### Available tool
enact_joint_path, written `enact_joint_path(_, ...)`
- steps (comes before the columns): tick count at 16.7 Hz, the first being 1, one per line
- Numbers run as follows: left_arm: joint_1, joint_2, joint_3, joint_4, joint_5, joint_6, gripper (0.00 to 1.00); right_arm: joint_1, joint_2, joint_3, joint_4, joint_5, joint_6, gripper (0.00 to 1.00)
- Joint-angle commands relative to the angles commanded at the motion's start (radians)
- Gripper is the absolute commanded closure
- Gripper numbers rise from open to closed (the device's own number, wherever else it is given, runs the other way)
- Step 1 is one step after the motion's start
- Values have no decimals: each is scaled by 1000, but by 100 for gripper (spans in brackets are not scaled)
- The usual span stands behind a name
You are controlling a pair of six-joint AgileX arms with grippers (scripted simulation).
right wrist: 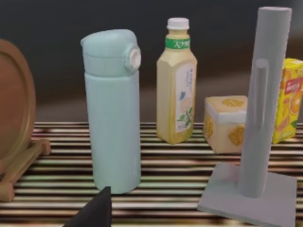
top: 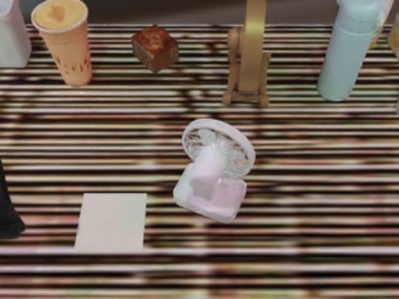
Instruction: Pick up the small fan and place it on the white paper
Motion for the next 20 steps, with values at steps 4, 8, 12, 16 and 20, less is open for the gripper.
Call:
enact_joint_path(4,-9,26,17,-24,2,16,0,0,0,0,0,0,0,0)
enact_joint_path(8,-60,189,144,-168,15,112,0,0,0,0,0,0,0,0)
enact_joint_path(12,-142,454,402,-385,34,266,0,0,0,0,0,0,0,0)
enact_joint_path(16,-244,773,783,-625,56,452,0,0,0,0,0,0,0,0)
enact_joint_path(20,-354,1115,1252,-863,76,649,0,0,0,0,0,0,0,0)
